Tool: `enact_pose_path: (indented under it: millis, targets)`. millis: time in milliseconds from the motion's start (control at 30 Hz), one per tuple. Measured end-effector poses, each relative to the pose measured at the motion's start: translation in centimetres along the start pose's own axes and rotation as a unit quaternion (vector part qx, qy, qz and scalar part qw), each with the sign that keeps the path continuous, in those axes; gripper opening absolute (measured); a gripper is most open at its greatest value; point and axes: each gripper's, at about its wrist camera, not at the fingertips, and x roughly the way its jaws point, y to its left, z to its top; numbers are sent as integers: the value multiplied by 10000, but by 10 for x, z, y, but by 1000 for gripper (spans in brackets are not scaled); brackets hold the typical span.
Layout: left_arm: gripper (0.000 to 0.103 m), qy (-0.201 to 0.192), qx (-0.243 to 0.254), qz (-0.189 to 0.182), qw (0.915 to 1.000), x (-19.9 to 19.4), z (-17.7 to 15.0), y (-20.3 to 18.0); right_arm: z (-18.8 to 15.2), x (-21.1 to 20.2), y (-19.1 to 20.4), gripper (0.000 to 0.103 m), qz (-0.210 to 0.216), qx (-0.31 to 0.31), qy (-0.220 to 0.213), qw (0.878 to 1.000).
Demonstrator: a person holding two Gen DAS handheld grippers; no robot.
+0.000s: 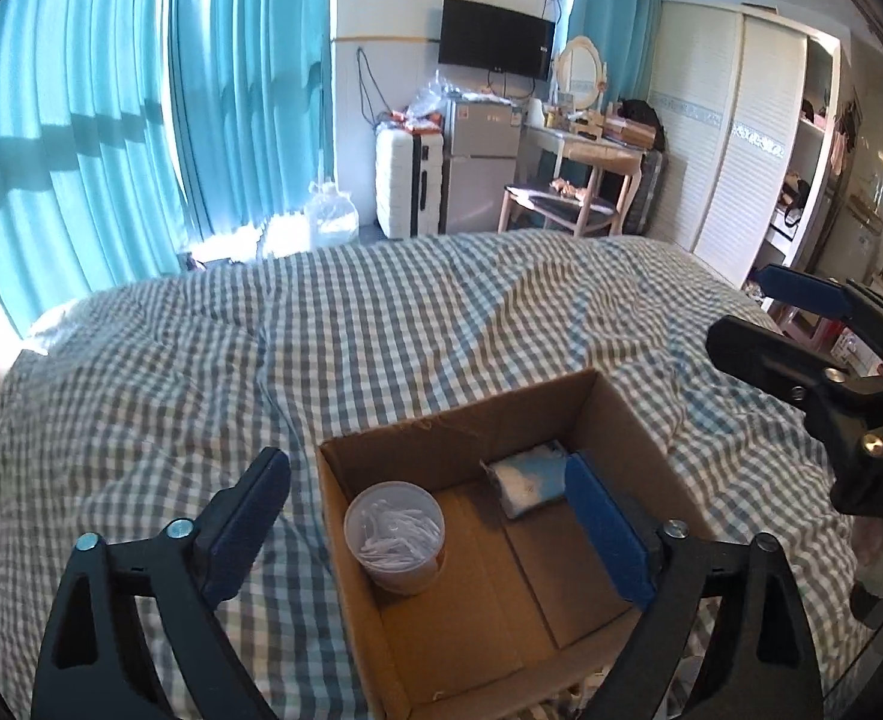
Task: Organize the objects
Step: 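Withdraw both tools from the box toward the remaining items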
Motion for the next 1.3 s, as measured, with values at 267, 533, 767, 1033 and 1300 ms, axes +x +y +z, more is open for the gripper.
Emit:
enact_pose_path:
  millis: [267,533,767,1033,1300]
  targets:
    - [102,-384,119,453,9982,-78,6,-9,5,-87,-7,96,-191,26,-240,9995]
    - [103,-644,28,769,9950,-152,-12,-17,-6,-171,6,100,-563,-334,-389,9971]
    - [103,-744,-196,1095,9910,-200,-41,-26,-33,-235,26,100,-555,-495,-506,9959]
    - [103,-745,-470,1119,9898,-218,-88,-33,-80,-266,45,100,-415,-625,-589,9954]
    - [103,-345,-686,1327,9882,-184,-145,-30,-154,-221,55,100,-180,-645,-15,9978]
